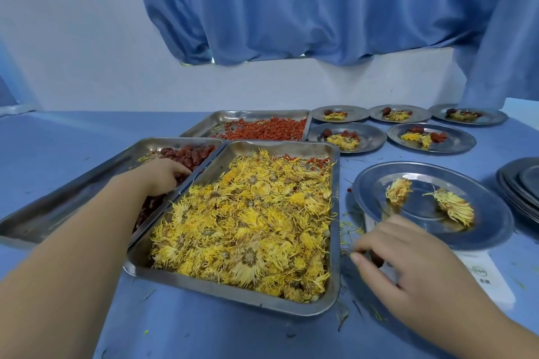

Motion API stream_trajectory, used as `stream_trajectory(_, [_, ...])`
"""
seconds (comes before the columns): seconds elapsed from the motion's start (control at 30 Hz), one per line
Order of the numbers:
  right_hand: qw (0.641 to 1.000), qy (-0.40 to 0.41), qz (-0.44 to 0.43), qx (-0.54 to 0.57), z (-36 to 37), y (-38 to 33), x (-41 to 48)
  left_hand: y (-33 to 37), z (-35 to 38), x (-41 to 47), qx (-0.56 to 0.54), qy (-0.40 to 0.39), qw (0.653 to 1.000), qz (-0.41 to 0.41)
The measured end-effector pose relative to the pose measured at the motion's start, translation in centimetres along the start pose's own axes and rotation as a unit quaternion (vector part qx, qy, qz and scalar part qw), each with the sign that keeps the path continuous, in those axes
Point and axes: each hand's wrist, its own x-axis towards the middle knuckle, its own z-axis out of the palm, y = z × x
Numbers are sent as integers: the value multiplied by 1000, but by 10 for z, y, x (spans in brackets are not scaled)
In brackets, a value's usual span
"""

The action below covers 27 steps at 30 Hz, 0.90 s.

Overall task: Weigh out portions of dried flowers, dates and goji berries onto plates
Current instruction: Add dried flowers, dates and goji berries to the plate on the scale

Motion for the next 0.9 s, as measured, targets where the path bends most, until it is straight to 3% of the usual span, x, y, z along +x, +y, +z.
stream_trajectory(0.27, [999, 12, 30, 25, -8, 5, -4, -11, 8, 5, -7, 69, 998, 7])
stream_trajectory(0.47, [994, 77, 63, 49, -20, 14, -8, -2, -8, -21, -142, 181, 973, 12])
stream_trajectory(0.57, [985, 119, 103, 67, -25, 19, -7, 32, -24, -44, -203, 192, 958, 68])
stream_trajectory(0.7, [962, 179, 166, 123, -35, 23, -6, 106, -37, -84, -256, 131, 940, 183])
stream_trajectory(0.9, [900, 230, 276, 248, -44, 43, -8, 212, -32, -112, -227, 96, 918, 311])
